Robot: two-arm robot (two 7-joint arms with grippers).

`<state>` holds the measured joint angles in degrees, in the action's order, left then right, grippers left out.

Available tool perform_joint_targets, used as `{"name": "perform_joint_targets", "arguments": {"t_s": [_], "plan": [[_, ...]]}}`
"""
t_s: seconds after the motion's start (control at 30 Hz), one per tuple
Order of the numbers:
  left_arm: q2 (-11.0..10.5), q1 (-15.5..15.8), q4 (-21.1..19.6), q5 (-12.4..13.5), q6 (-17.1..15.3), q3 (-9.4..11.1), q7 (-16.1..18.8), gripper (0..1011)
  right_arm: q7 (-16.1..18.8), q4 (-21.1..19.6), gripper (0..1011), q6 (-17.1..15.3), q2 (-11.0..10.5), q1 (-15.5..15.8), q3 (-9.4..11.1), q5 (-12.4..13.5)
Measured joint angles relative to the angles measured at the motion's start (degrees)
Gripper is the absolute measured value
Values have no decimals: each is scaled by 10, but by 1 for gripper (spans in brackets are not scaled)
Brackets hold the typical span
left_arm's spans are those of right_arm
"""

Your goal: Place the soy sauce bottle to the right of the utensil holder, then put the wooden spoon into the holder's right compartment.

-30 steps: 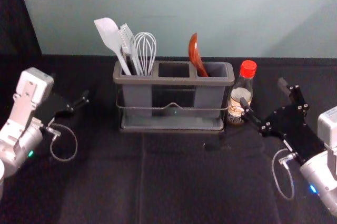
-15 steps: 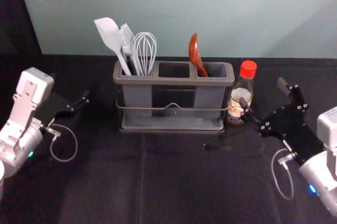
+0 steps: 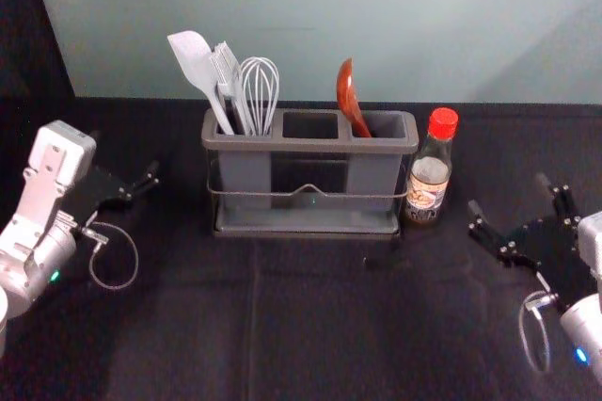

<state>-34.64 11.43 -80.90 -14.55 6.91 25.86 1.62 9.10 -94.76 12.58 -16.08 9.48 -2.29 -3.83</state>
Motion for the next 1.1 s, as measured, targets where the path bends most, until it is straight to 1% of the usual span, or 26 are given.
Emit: {"name": "perform_joint_targets", "arguments": {"t_s": [0.07,0.17,0.23,0.27,0.37,0.4,0.47,0.5,0.57,0.6,0.67,0.7,0.9,1.1], "plan": [[0,0,0,0,0,0,0,1005,-4,11,1002,-7,1,-8,6,-3],[0,0,0,0,0,0,0,1005,-7,24,1002,-16,2,-20,9,-9],[0,0,0,0,0,0,0,1005,-10,35,1002,-31,5,-36,9,-16],[0,0,0,0,0,0,0,1005,-12,44,1002,-43,7,-49,7,-22],[0,0,0,0,0,0,0,1005,-14,56,1002,-60,10,-68,2,-30],[0,0,0,0,0,0,0,1005,-17,64,1002,-71,12,-81,-2,-38],[0,0,0,0,0,0,0,1005,-19,71,1002,-80,15,-93,-7,-46],[0,0,0,0,0,0,0,1005,-22,80,1002,-88,17,-107,-11,-55],[0,0,0,0,0,0,0,1005,-25,88,1002,-94,19,-120,-15,-62],[0,0,0,0,0,0,0,1005,-27,96,1002,-101,20,-133,-19,-70],[0,0,0,0,0,0,0,1005,-28,103,1002,-106,21,-145,-22,-76],[0,0,0,0,0,0,0,1005,-28,112,1002,-109,22,-157,-25,-80],[0,0,0,0,0,0,0,1005,-23,141,1002,-118,26,-197,-34,-88],[0,0,0,0,0,0,0,1005,-16,163,1002,-124,27,-223,-44,-94]]}}
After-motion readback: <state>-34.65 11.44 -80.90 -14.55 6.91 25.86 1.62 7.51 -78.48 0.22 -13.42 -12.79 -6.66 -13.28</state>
